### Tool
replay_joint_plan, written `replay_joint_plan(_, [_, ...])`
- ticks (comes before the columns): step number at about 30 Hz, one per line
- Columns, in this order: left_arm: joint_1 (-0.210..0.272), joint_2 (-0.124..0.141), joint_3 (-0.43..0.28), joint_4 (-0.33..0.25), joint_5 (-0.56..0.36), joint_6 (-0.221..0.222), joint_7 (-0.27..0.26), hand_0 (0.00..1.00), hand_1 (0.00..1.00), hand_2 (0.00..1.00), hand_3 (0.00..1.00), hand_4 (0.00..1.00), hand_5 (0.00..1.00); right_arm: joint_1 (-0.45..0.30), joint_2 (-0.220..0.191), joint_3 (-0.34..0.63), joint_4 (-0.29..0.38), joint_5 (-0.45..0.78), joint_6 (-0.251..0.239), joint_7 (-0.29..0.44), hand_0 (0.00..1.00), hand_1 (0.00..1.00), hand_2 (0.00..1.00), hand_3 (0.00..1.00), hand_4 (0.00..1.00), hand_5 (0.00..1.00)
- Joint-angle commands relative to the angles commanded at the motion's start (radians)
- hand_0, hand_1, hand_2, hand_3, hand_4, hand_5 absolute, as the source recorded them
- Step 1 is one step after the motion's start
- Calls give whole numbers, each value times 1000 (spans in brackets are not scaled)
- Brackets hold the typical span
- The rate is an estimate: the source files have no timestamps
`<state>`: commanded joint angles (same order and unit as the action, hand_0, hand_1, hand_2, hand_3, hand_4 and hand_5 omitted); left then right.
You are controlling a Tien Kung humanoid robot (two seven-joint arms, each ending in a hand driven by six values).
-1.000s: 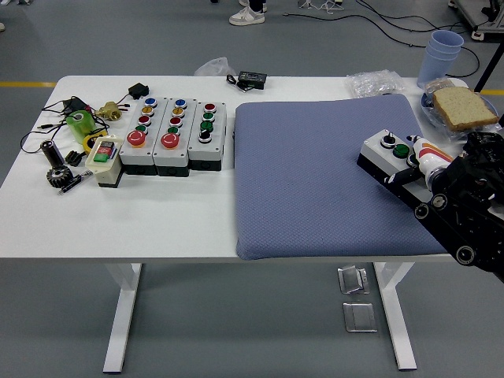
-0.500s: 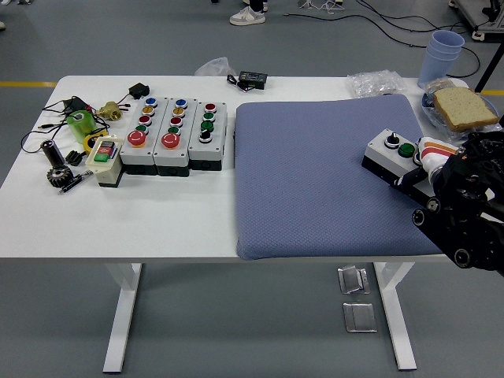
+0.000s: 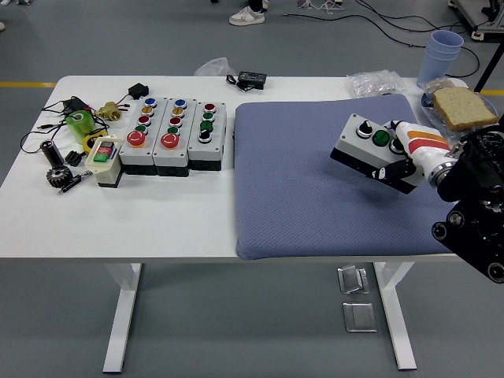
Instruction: Pick up the button,place it on the desk,press the button,press the button
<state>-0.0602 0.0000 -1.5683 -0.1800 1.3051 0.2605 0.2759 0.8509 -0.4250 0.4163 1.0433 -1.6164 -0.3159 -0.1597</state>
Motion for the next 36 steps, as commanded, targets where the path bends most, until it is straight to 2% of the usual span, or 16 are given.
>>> replay_joint_plan(3, [0, 0, -2, 0, 5, -1, 2, 514, 417, 413, 431, 251, 558, 24, -3, -63, 45, -19, 22, 47, 76, 176, 408, 484, 626, 137])
replay_joint_plan(9, [1, 0, -1, 0, 5, -1, 3, 514, 416, 413, 430, 253, 560, 51, 19, -142, 84, -79, 45, 38, 74, 165, 409, 488, 631, 112])
replay_joint_plan(10, [1, 0, -1, 0, 5, -1, 3, 514, 416, 413, 430, 253, 560, 51, 24, -145, 80, -84, 46, 37, 74, 165, 409, 488, 631, 112])
replay_joint_plan(11, [1, 0, -1, 0, 5, -1, 3, 514, 416, 412, 430, 252, 560, 50, 29, -147, 76, -88, 47, 36, 59, 132, 400, 486, 680, 117])
replay_joint_plan(16, [1, 0, 1, 0, 0, 1, 1, 514, 416, 412, 430, 252, 560, 47, 41, -154, 35, -119, 76, 34, 59, 132, 400, 486, 680, 117])
replay_joint_plan(17, [1, 0, 1, 0, 0, 1, 1, 513, 417, 412, 430, 252, 560, 46, 41, -155, 33, -124, 81, 33, 113, 182, 444, 524, 801, 156])
replay_joint_plan(22, [1, 0, -3, 0, 6, 1, 4, 513, 417, 412, 430, 252, 560, 42, 45, -158, 7, -175, 116, 28, 113, 182, 444, 524, 801, 156])
replay_joint_plan(23, [1, 0, -4, 0, 9, 1, 5, 513, 417, 413, 431, 251, 562, 40, 45, -155, 5, -182, 123, 24, 358, 333, 601, 746, 954, 187])
replay_joint_plan(28, [3, 0, -3, 0, 12, 0, 7, 513, 417, 413, 431, 251, 562, 27, 38, -121, 14, -185, 140, 32, 358, 333, 601, 746, 954, 187])
replay_joint_plan(29, [3, 0, -3, 0, 15, -1, 8, 513, 417, 413, 431, 252, 562, 23, 34, -107, 21, -184, 150, 30, 701, 440, 684, 956, 998, 210])
replay_joint_plan(34, [4, 0, -1, 0, 16, -3, 10, 513, 417, 413, 431, 252, 562, 9, 12, -58, 49, -171, 190, 26, 701, 440, 684, 956, 998, 210])
replay_joint_plan(35, [4, 0, -1, 0, 15, -4, 10, 510, 417, 414, 432, 251, 564, 7, 8, -51, 54, -164, 198, 27, 895, 662, 830, 998, 998, 197])
replay_joint_plan(36, [5, 0, 0, 0, 15, -4, 10, 510, 417, 414, 432, 251, 564, 6, 6, -48, 56, -160, 203, 27, 895, 662, 830, 998, 998, 197])
